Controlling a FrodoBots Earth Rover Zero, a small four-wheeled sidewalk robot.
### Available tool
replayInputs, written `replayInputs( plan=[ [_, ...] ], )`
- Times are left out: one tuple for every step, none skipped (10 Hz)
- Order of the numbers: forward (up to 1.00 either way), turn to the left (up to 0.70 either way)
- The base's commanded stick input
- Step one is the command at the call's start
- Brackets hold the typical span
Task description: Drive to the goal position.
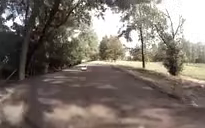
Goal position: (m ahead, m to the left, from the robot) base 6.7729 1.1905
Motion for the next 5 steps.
replayInputs(
  plan=[
    [0.70,0.00],
    [0.70,0.00],
    [0.70,0.00],
    [0.70,0.00],
    [0.70,0.00]
  ],
)
